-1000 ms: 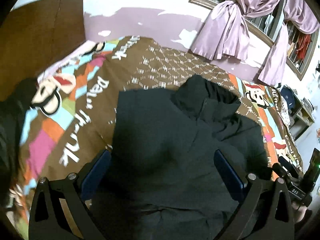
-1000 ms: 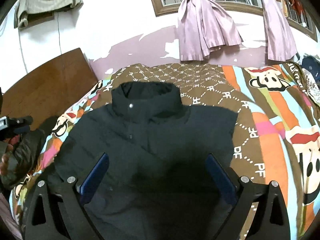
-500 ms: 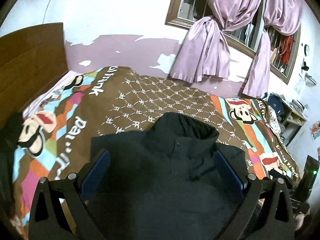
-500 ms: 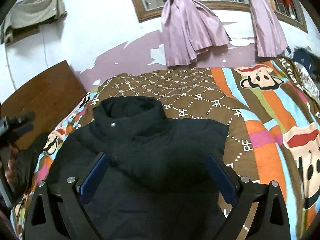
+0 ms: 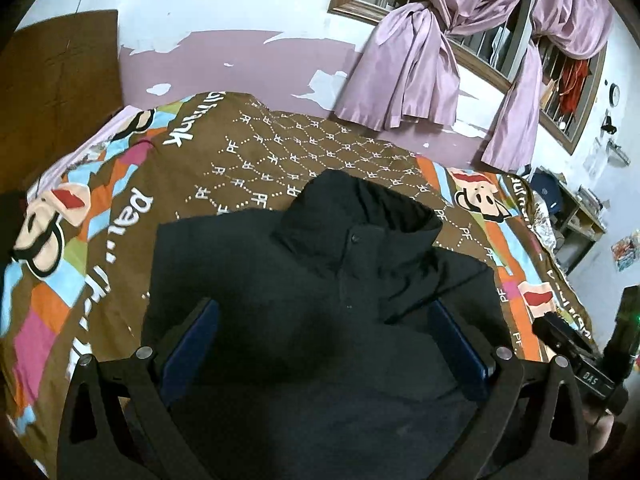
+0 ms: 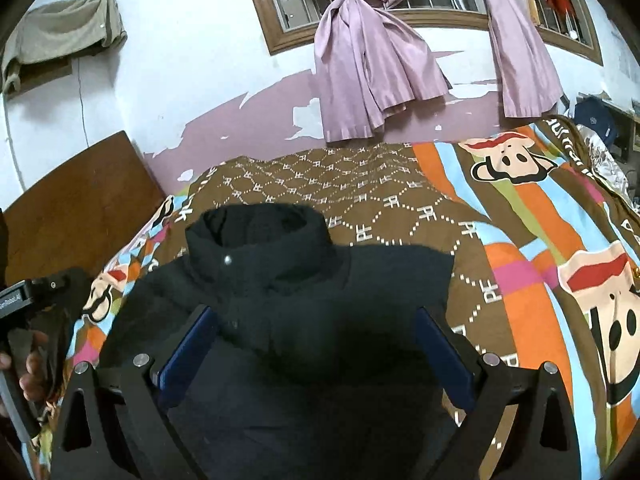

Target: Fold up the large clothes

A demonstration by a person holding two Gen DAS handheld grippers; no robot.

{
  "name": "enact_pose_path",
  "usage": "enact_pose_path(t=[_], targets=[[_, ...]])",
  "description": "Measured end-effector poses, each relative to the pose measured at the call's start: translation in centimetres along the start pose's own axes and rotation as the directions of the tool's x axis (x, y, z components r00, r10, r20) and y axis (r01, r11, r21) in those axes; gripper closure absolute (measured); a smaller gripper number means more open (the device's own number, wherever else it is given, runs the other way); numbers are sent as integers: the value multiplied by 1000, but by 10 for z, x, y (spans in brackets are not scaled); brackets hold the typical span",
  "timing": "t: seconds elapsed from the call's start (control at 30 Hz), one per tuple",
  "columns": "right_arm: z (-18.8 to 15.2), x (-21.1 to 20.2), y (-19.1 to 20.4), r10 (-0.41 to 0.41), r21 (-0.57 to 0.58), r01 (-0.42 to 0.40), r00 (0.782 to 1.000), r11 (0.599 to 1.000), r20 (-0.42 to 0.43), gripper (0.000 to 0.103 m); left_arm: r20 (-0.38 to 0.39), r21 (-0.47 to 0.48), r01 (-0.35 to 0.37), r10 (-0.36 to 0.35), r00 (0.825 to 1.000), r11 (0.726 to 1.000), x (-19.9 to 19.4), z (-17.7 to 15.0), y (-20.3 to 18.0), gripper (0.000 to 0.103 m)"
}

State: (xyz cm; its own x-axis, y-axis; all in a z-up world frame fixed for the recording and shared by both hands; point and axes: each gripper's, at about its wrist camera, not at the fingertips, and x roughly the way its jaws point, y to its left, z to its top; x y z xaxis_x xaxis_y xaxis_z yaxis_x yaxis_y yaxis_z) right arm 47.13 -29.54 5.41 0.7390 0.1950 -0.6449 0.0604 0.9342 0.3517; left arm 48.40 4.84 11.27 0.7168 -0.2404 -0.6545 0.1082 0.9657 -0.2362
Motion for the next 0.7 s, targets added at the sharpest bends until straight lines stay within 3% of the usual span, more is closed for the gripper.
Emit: enact_pose_path(t=[0.17, 0.37, 0.43, 0.57, 0.7], targets=[[0, -2, -6, -1, 57, 1, 1000, 998, -6, 4, 12, 39, -97, 96, 995, 995, 8, 29, -6, 2], [3, -49, 11, -24, 39, 24, 1000, 999, -1, 4, -13, -34, -53, 52, 999, 998, 0, 22, -2, 2], [8, -78, 20, -17, 65, 16, 1000, 998, 8, 4, -17, -35, -46, 45, 999, 998, -16, 20, -9, 2], [21, -125, 41, -38, 99, 43, 998, 994, -51, 3, -13, -24, -36, 36, 999, 999, -61, 21, -28, 2], [32, -155, 56, -1, 146, 11, 998, 989, -67, 2, -31, -10, -48, 48, 998, 999, -116, 23, -45, 2]])
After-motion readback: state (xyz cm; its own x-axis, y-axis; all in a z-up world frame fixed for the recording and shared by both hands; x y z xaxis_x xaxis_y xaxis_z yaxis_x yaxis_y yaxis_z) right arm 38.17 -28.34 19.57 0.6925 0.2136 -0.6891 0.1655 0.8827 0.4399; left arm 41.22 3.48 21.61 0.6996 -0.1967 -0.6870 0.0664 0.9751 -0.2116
